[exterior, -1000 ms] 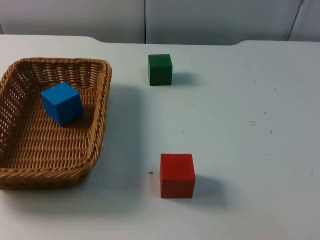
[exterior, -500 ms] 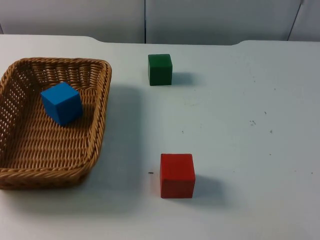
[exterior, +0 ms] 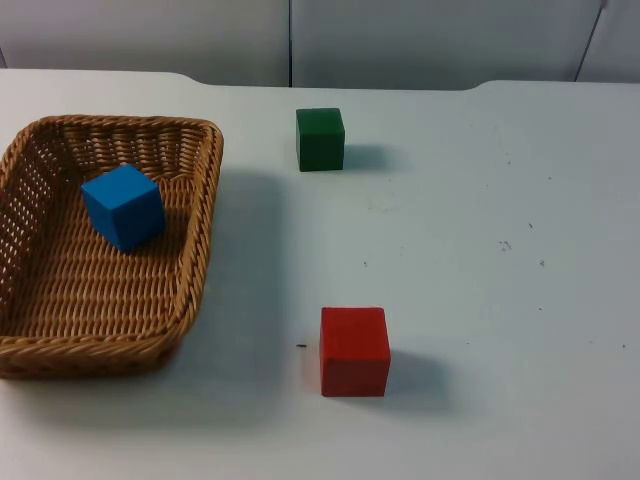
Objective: Pick up the basket with the left hand and place the blue cube into the basket with the right hand.
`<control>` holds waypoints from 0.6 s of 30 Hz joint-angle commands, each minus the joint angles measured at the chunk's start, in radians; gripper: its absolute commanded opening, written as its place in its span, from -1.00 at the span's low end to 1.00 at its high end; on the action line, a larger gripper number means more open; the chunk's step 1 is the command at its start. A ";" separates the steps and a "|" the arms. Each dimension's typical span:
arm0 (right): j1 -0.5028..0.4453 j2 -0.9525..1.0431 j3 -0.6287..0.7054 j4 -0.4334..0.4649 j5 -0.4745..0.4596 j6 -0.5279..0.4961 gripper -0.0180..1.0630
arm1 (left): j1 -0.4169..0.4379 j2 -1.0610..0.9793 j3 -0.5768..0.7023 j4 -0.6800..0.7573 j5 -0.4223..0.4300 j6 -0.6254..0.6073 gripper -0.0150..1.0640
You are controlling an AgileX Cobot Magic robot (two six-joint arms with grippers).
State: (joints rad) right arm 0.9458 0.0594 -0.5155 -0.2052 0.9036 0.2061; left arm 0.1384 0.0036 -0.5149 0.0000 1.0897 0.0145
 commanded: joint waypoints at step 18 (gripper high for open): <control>0.005 -0.025 -0.022 0.003 0.210 -0.049 0.46 | -0.001 -0.004 0.004 -0.024 -0.012 0.028 0.98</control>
State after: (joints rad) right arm 0.9458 0.0368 -0.5299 -0.2052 1.1075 0.1754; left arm 0.1384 0.0036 -0.5149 -0.0143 1.0881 0.0418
